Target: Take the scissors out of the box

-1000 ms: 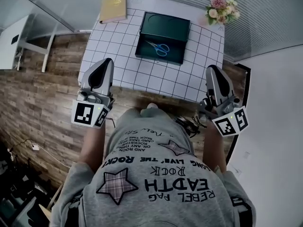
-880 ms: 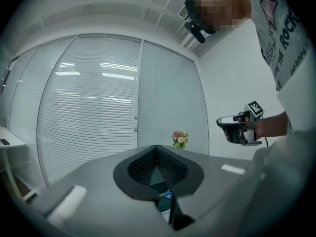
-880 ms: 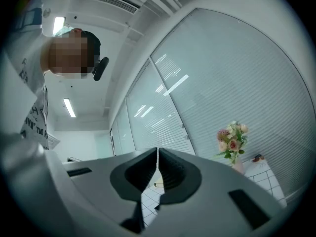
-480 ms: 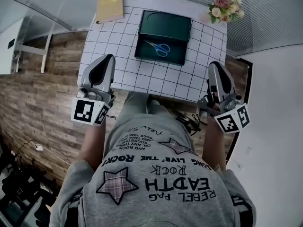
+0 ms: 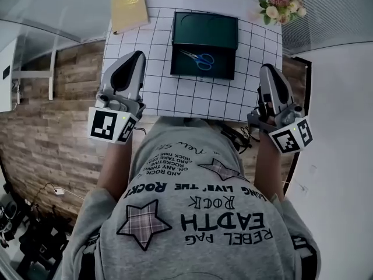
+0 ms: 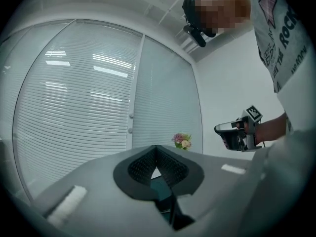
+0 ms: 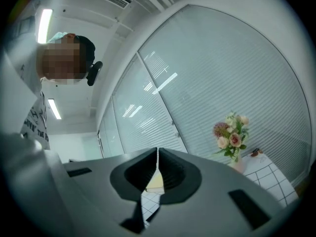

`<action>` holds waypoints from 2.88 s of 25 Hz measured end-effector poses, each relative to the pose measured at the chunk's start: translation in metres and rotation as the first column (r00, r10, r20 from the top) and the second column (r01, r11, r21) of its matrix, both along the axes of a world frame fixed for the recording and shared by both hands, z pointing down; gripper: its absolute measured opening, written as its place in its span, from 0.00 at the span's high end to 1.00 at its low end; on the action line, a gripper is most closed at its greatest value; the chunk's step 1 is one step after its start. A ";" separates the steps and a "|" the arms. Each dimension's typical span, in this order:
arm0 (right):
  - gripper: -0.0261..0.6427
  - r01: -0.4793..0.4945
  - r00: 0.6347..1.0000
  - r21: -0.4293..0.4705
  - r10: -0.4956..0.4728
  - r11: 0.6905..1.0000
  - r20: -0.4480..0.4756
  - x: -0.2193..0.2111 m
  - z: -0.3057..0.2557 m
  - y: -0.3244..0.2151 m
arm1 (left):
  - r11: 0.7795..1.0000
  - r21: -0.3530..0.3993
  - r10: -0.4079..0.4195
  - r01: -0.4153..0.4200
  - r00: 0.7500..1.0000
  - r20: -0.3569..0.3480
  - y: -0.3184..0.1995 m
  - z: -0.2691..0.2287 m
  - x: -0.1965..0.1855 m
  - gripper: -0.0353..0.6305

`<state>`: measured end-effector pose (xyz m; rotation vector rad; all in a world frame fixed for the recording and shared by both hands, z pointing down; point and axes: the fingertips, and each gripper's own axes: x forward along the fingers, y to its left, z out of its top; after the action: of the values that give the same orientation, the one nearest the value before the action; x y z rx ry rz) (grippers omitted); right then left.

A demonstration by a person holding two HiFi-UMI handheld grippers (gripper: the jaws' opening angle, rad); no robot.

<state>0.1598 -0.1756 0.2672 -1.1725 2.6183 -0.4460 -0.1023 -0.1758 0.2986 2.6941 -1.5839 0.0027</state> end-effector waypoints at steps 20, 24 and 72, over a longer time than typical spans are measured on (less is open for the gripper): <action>0.94 0.007 1.000 -0.047 -0.007 0.999 0.014 -0.051 0.004 -0.048 | 0.995 -0.034 0.092 -0.095 0.993 -0.072 -0.051 0.010 -0.020 0.93; 0.94 0.055 0.998 -0.066 -0.055 0.996 0.003 -0.048 0.008 -0.053 | 0.997 -0.053 0.048 -0.052 0.996 -0.069 -0.050 0.012 -0.016 0.93; 0.93 0.309 0.450 -0.494 -0.583 0.813 -0.677 -0.114 0.252 -0.047 | 0.993 -0.117 -0.002 -0.010 0.995 -0.103 -0.058 0.056 0.000 0.93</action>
<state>0.0461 -0.2226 0.5194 -0.8041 3.8651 -0.4942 -0.1024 -0.2335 0.3547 2.5647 -1.5001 -0.0419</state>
